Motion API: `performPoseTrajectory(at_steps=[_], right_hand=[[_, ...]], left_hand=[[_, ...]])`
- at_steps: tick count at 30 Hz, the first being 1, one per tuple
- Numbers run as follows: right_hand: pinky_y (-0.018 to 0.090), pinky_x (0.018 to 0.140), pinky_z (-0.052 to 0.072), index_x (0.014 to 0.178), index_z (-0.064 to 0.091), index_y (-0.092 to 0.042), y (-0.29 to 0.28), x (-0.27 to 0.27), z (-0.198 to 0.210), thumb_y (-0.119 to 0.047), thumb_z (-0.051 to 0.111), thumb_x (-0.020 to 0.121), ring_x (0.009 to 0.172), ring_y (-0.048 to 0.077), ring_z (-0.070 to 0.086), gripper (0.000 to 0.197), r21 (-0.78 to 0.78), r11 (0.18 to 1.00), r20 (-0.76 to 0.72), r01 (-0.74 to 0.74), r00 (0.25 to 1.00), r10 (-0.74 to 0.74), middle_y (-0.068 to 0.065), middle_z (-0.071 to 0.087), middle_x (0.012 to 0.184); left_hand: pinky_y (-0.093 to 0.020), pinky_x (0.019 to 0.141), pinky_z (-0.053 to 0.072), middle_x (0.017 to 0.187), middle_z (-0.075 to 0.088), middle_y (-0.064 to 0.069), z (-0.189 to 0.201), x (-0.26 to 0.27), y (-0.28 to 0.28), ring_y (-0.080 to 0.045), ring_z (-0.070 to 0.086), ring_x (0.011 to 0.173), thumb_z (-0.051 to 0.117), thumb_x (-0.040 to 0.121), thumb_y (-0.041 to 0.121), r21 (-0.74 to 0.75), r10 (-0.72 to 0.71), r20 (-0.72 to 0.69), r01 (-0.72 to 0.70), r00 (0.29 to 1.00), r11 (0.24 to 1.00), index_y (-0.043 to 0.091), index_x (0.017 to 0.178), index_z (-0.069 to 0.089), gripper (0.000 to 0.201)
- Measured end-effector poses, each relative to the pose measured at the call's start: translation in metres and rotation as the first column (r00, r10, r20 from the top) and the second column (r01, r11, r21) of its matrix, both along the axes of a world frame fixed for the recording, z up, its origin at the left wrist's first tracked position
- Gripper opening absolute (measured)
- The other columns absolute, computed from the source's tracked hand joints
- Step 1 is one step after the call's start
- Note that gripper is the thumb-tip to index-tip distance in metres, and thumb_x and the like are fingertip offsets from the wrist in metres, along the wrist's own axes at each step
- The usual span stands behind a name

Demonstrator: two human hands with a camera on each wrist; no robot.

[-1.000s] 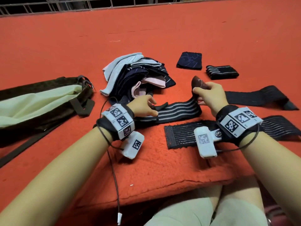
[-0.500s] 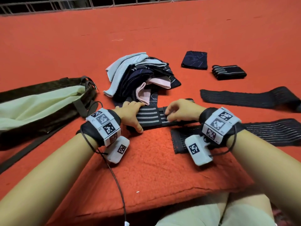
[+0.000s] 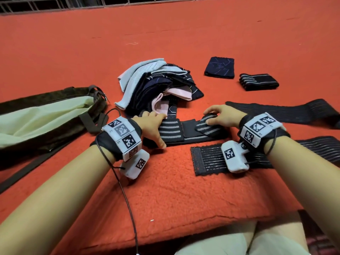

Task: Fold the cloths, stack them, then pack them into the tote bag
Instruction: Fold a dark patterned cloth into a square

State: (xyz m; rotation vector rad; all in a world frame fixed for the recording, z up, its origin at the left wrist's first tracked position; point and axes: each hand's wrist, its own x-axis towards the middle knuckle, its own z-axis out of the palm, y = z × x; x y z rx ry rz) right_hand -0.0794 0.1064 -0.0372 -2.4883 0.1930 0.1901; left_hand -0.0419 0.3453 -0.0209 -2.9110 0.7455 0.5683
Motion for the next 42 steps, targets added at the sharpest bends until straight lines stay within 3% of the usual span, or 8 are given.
performPoseTrajectory(at_steps=[4, 12, 17, 22, 32, 36, 38, 42], right_hand=[[0.019, 0.087, 0.037, 0.118, 0.06, -0.015, 0.002, 0.004, -0.006, -0.012, 0.069, 0.082, 0.105, 0.02, 0.055, 0.037, -0.008, 1.0, -0.004, 0.004, 1.0, -0.005, 0.01, 0.059, 0.123], [0.024, 0.084, 0.034, 0.133, 0.04, -0.011, -0.003, -0.002, -0.005, -0.031, 0.069, 0.082, 0.117, 0.026, 0.05, 0.063, 0.01, 0.98, -0.011, 0.198, 0.98, -0.198, 0.01, 0.05, 0.129], [0.028, 0.062, 0.046, 0.1, 0.059, -0.004, 0.001, -0.006, 0.002, -0.032, 0.068, 0.078, 0.073, 0.022, 0.058, 0.037, 0.055, 0.96, -0.132, 0.273, 0.955, -0.264, 0.01, 0.063, 0.088], [0.041, 0.089, 0.053, 0.102, 0.063, 0.0, 0.012, -0.01, 0.004, -0.022, 0.074, 0.073, 0.096, 0.031, 0.065, 0.038, 0.18, 0.927, -0.105, 0.33, 0.943, -0.316, 0.017, 0.068, 0.103], [0.042, 0.091, 0.052, 0.105, 0.063, 0.002, 0.015, -0.015, -0.001, -0.013, 0.076, 0.074, 0.098, 0.033, 0.065, 0.036, 0.178, 0.912, -0.102, 0.369, 0.929, -0.356, 0.018, 0.068, 0.105], [0.036, 0.082, 0.055, 0.098, 0.064, 0.001, 0.02, -0.019, 0.006, -0.008, 0.073, 0.075, 0.087, 0.03, 0.066, 0.026, 0.227, 0.9, -0.085, 0.371, 0.928, -0.361, 0.016, 0.068, 0.095], [0.022, 0.058, 0.054, 0.086, 0.061, -0.006, 0.024, -0.021, 0.016, -0.005, 0.07, 0.077, 0.067, 0.021, 0.062, 0.012, 0.294, 0.887, -0.055, 0.356, 0.933, -0.356, 0.009, 0.065, 0.079], [0.014, 0.038, 0.044, 0.094, 0.056, -0.012, 0.049, -0.023, 0.041, -0.006, 0.064, 0.081, 0.057, 0.014, 0.055, 0.016, 0.433, 0.857, -0.02, 0.278, 0.954, -0.299, 0.004, 0.058, 0.071]], left_hand=[[-0.045, 0.114, 0.014, 0.153, 0.02, 0.004, 0.001, -0.012, -0.016, -0.019, 0.013, 0.142, 0.063, 0.083, 0.045, -0.15, -0.197, 0.064, 0.204, 0.978, 0.967, 0.03, 0.147, 0.024, 0.076], [-0.047, 0.115, -0.002, 0.159, -0.009, 0.002, -0.015, -0.02, -0.024, -0.017, -0.008, 0.146, 0.041, 0.099, 0.034, 0.093, -0.337, -0.181, 0.357, 0.924, 0.929, 0.022, 0.151, -0.003, 0.069], [-0.046, 0.115, -0.005, 0.158, -0.011, 0.003, -0.012, -0.023, -0.024, -0.016, -0.011, 0.145, 0.043, 0.098, 0.03, 0.104, -0.342, -0.197, 0.367, 0.919, 0.924, 0.022, 0.151, -0.004, 0.071], [-0.045, 0.116, -0.003, 0.159, -0.008, 0.001, -0.015, -0.019, -0.015, -0.018, -0.01, 0.146, 0.047, 0.096, 0.027, 0.076, -0.381, -0.218, 0.404, 0.899, 0.911, 0.023, 0.151, 0.0, 0.073], [-0.045, 0.117, -0.009, 0.159, -0.001, 0.003, -0.014, -0.018, -0.005, -0.016, -0.012, 0.145, 0.049, 0.094, 0.012, -0.073, -0.385, -0.314, 0.382, 0.868, 0.921, 0.028, 0.149, 0.015, 0.067], [-0.019, 0.112, 0.004, 0.155, 0.024, 0.002, -0.005, -0.014, 0.001, -0.012, 0.013, 0.144, 0.051, 0.089, -0.002, -0.37, -0.332, -0.306, 0.209, 0.892, 0.905, 0.02, 0.14, 0.042, 0.056], [-0.01, 0.102, 0.022, 0.143, 0.045, -0.003, 0.005, -0.01, 0.007, -0.013, 0.037, 0.134, 0.052, 0.087, -0.003, -0.568, -0.26, -0.196, 0.107, 0.946, 0.816, 0.021, 0.123, 0.058, 0.044], [-0.02, 0.075, 0.039, 0.099, 0.062, -0.005, 0.019, 0.003, 0.028, -0.019, 0.056, 0.091, 0.057, 0.085, 0.009, -0.687, 0.133, 0.105, -0.025, 0.986, 0.726, 0.02, 0.091, 0.064, 0.014]])
